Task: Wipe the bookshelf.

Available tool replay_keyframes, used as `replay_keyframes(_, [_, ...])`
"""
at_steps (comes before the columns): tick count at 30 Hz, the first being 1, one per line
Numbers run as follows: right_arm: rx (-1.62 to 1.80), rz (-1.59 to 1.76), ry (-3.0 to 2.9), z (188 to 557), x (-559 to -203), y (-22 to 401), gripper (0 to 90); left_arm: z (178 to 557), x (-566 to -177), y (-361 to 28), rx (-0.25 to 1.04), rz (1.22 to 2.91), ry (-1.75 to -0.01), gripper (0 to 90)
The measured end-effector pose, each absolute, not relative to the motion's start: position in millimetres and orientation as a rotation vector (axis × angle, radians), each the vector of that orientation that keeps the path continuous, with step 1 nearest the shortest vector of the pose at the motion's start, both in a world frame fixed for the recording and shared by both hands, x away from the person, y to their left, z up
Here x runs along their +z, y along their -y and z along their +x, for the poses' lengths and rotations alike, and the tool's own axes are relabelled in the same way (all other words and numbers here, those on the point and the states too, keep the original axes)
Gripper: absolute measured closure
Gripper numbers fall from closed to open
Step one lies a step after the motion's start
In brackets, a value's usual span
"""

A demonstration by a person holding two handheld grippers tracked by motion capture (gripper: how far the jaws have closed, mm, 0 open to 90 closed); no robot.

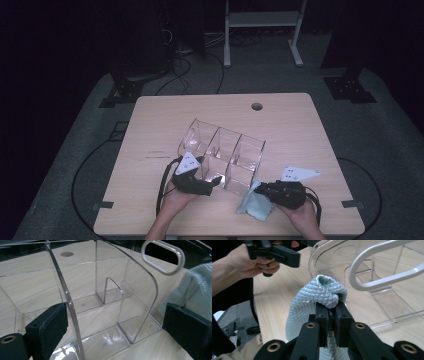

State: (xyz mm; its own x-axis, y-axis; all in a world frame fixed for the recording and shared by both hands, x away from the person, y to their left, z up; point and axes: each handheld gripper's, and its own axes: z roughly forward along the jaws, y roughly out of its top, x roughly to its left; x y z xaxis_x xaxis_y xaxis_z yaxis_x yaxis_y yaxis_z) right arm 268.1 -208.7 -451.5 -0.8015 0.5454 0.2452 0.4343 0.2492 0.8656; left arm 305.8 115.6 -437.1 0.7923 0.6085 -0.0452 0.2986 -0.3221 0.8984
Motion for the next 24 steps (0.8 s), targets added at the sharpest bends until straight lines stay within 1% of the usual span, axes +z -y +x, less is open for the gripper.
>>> replay_keyframes(15, [1.595,1.082,-2.29,280.6,-453.5,252.3,82.5,296.6,-436.6,-88.9,0.343,1.969,-0.594,5.9])
replay_keyframes(19, [1.614,1.101,-2.271,282.7,-455.7,258.0,82.4,297.3,-437.0,-89.2,0.336,1.968,-0.58,6.0])
replay_keyframes(24, [1.619,1.096,-2.27,282.2,-456.2,258.1,82.4,295.9,-435.4,-97.3,0.358,1.967,-0.587,6.4])
